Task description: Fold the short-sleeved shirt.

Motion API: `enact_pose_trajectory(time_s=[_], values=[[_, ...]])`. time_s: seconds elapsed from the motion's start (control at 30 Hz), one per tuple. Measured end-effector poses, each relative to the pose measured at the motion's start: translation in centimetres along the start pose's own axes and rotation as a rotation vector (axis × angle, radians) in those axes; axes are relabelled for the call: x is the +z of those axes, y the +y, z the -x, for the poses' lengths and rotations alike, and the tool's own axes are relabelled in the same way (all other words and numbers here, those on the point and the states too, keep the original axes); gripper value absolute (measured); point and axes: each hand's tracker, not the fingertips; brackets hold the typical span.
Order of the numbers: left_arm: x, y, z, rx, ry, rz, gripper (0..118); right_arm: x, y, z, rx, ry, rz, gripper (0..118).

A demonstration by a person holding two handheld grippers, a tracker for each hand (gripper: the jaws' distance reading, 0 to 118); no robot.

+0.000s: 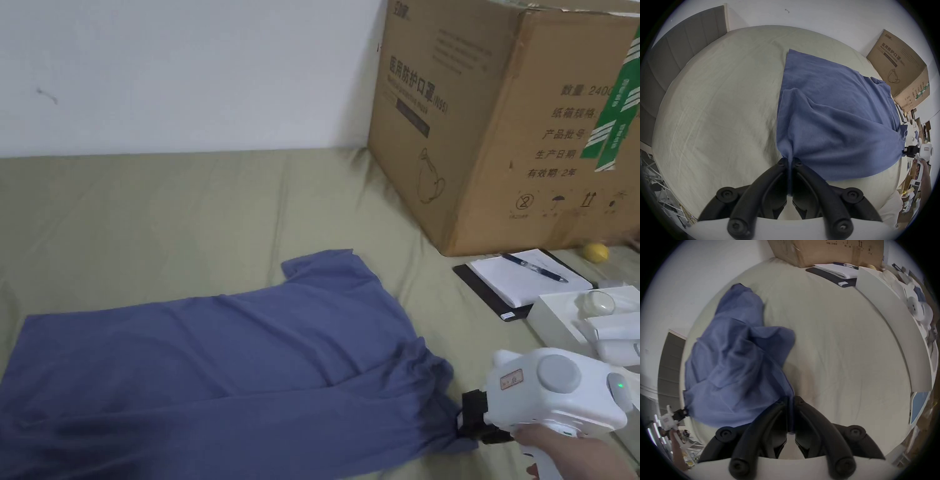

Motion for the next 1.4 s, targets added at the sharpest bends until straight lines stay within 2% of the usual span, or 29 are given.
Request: enact_pose_trajectory(time_s=[0.1,0.23,0.33,0.47,0.7,0.8,0.83,0.87,0.9,0.93,0.97,1.0,1.03,1.07,1.1,1.2,1.27,1.33,1.37,1.4], values=[[0.6,0.1,0.0,-0.001,-0.002,-0.006,2,1.4,-0.2,-0.4,-0.024,-0.002,0.001,7],[2.9,0.0,0.5,0.014,-0.023,-0.036,2,4.7,-0.8,-1.9,-0.005,-0.019,-0.029,7],[4.7,-0.9,0.8,-0.007,-0.048,-0.036,2,7.3,-2.7,-3.5,-0.078,0.056,-0.029,7],[6.8,-3.8,1.2,-0.065,-0.046,-0.001,2,9.9,-6.5,-4.1,-0.020,0.029,-0.009,7],[6.9,-9.4,2.6,-0.070,-0.057,0.053,5,9.8,-12.3,-5.5,-0.047,0.046,0.050,7],[5.9,-10.5,3.4,-0.039,-0.037,0.059,35,8.6,-12.6,-5.8,-0.086,0.044,0.025,8],[6.0,-10.7,3.6,-0.049,-0.025,0.053,40,8.6,-12.7,-5.5,-0.089,0.047,0.014,8],[6.3,-10.8,3.8,-0.049,0.001,0.036,50,8.2,-12.1,-6.5,-0.085,0.045,0.004,15],[6.6,-10.9,4.0,-0.045,0.023,0.013,75,8.4,-12.1,-6.2,-0.073,0.026,-0.006,33],[7.2,-10.9,4.2,-0.027,0.034,-0.021,98,8.8,-12.0,-5.8,-0.044,-0.007,-0.024,44],[7.9,-10.9,4.3,-0.008,0.034,-0.054,111,9.3,-12.0,-5.3,-0.008,-0.017,-0.041,60],[8.6,-10.9,4.4,0.011,0.010,-0.089,115,9.9,-12.1,-4.7,0.023,-0.021,-0.057,94],[9.5,-11.0,4.6,0.035,-0.036,-0.140,115,10.5,-12.1,-4.0,0.055,-0.030,-0.076,113],[10.4,-10.9,4.3,0.055,-0.071,-0.169,115,11.1,-12.2,-3.2,0.077,-0.036,-0.102,117],[11.2,-10.8,3.9,0.067,-0.099,-0.190,115,12.0,-12.3,-2.3,0.094,-0.019,-0.164,112],[13.4,-10.8,1.6,0.038,-0.211,-0.254,114,14.0,-11.6,1.8,0.126,0.052,-0.253,112],[14.4,-10.9,-0.5,-0.013,-0.271,-0.304,108,15.2,-12.6,4.5,0.180,0.155,-0.313,110],[15.3,-11.4,-2.6,-0.074,-0.269,-0.415,86,15.9,-13.3,7.4,0.230,0.241,-0.417,97],[15.6,-11.5,-3.7,-0.113,-0.270,-0.459,70,16.1,-13.7,8.6,0.261,0.262,-0.472,85],[15.8,-11.5,-4.6,-0.147,-0.264,-0.490,63,16.1,-13.9,9.4,0.288,0.270,-0.525,80]])
